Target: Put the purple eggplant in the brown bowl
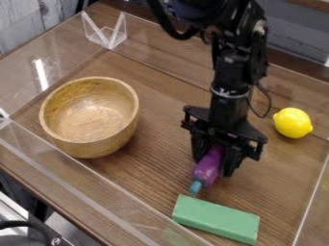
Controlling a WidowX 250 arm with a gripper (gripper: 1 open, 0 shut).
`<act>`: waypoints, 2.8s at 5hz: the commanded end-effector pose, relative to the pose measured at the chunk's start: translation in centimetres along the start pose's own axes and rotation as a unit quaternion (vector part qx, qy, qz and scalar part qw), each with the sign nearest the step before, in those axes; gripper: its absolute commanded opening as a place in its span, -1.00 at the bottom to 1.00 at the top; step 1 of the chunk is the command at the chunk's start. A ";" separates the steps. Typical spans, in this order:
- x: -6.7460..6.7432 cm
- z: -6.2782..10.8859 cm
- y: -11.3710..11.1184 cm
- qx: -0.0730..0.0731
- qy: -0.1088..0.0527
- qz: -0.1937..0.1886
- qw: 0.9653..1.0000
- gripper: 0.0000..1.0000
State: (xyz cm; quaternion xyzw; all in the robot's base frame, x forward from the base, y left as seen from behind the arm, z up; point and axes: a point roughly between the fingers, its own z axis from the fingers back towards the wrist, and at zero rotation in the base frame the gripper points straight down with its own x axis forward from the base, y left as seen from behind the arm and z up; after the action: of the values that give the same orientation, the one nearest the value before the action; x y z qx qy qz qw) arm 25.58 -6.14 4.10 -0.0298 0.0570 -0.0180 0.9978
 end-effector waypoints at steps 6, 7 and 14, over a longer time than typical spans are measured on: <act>-1.3 9.2 12.9 0.017 -0.068 0.096 0.993 -1.00; -2.4 8.5 16.6 0.021 -0.060 0.107 0.992 -1.00; -3.7 3.5 17.9 0.031 -0.040 0.120 0.992 -1.00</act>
State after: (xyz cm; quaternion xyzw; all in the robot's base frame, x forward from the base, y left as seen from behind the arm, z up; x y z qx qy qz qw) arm 22.50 11.92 6.17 0.0001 0.0328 0.1044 0.9940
